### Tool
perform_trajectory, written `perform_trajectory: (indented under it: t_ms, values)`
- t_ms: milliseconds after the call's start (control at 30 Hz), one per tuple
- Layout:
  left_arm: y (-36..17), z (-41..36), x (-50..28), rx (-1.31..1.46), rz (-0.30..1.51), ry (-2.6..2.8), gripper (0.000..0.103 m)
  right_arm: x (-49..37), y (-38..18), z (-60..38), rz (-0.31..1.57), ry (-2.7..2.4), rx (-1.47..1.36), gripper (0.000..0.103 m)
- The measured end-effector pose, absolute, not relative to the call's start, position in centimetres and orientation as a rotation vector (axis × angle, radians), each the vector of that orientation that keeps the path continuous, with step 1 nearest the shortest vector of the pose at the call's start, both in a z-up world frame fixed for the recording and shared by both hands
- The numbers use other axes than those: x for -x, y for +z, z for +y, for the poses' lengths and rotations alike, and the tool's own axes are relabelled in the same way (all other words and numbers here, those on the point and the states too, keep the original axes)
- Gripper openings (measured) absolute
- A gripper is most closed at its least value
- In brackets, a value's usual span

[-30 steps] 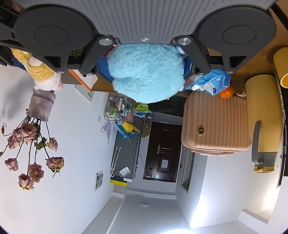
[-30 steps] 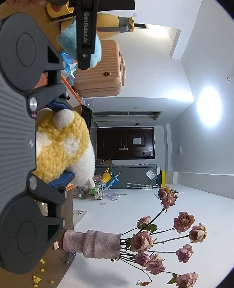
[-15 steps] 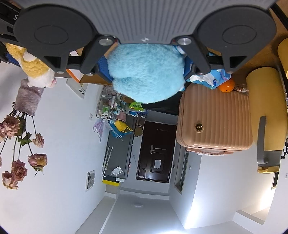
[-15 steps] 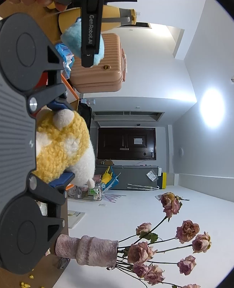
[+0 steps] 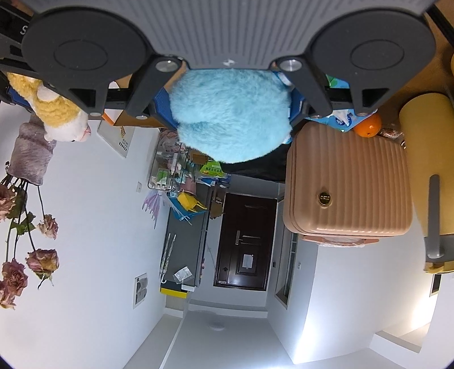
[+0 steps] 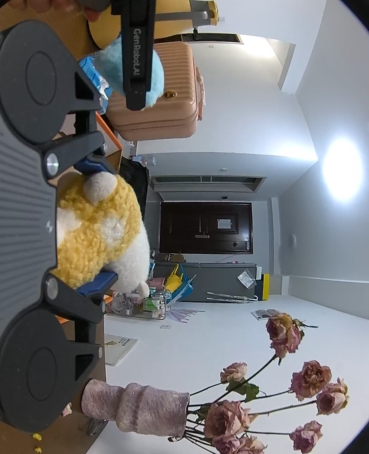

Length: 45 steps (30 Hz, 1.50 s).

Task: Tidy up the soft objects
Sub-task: 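Carry both plushes up and over to the open cardboard box, then open both tools to drop the plushes into the box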

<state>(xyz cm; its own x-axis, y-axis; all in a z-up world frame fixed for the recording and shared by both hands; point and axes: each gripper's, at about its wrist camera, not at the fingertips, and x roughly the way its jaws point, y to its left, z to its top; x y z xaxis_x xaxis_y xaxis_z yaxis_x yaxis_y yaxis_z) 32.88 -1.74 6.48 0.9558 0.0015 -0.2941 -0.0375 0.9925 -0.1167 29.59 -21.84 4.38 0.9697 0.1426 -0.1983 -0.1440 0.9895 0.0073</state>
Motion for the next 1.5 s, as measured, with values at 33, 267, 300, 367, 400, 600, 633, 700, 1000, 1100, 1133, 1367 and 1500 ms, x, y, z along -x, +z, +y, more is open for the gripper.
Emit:
perform_trajectory:
  t_ms: [33, 267, 300, 367, 400, 600, 633, 700, 1000, 1100, 1133, 1367, 1500]
  values:
    - [6.4, -1.8, -33.2, 0.119, 0.300, 0.020, 0.078, -29.9, 4.3, -21.8, 0.202, 0.146, 0.010, 0.067]
    - [6.0, -2.1, -35.9, 0.103, 0.316, 0.022, 0.078, -32.4, 4.1, -21.5, 0.223, 0.146, 0.025, 0.067]
    - [5.9, -2.2, -36.3, 0.101, 0.319, 0.022, 0.078, -32.8, 4.1, -21.5, 0.227, 0.145, 0.029, 0.067]
    - [5.8, -2.3, -37.0, 0.094, 0.326, 0.025, 0.078, -33.7, 4.0, -21.4, 0.239, 0.144, 0.037, 0.067]
    - [5.7, -2.3, -37.4, 0.092, 0.329, 0.027, 0.078, -34.1, 4.0, -21.4, 0.245, 0.142, 0.039, 0.067]
    - [5.2, -2.6, -39.3, 0.079, 0.346, 0.033, 0.078, -36.4, 3.6, -21.2, 0.288, 0.140, 0.062, 0.067]
    - [5.1, -2.6, -39.6, 0.074, 0.349, 0.035, 0.078, -36.7, 3.5, -21.2, 0.297, 0.140, 0.068, 0.067]
    - [5.0, -2.7, -40.1, 0.064, 0.352, 0.039, 0.078, -37.4, 3.4, -21.1, 0.313, 0.137, 0.078, 0.067]
    - [3.6, -3.1, -42.2, 0.034, 0.404, 0.057, 0.078, -40.0, 2.0, -21.1, 0.393, 0.106, 0.094, 0.068]
    - [2.9, -3.3, -42.5, 0.023, 0.416, 0.059, 0.078, -40.5, 1.3, -21.2, 0.420, 0.102, 0.089, 0.067]
    - [2.7, -3.4, -42.5, 0.021, 0.417, 0.059, 0.078, -40.7, 1.0, -21.3, 0.426, 0.103, 0.084, 0.068]
    - [1.4, -3.6, -43.3, 0.007, 0.442, 0.068, 0.078, -41.2, -0.5, -21.4, 0.443, 0.101, 0.080, 0.068]
    - [0.9, -3.5, -43.6, 0.002, 0.449, 0.070, 0.078, -41.4, -0.9, -21.3, 0.443, 0.091, 0.088, 0.068]
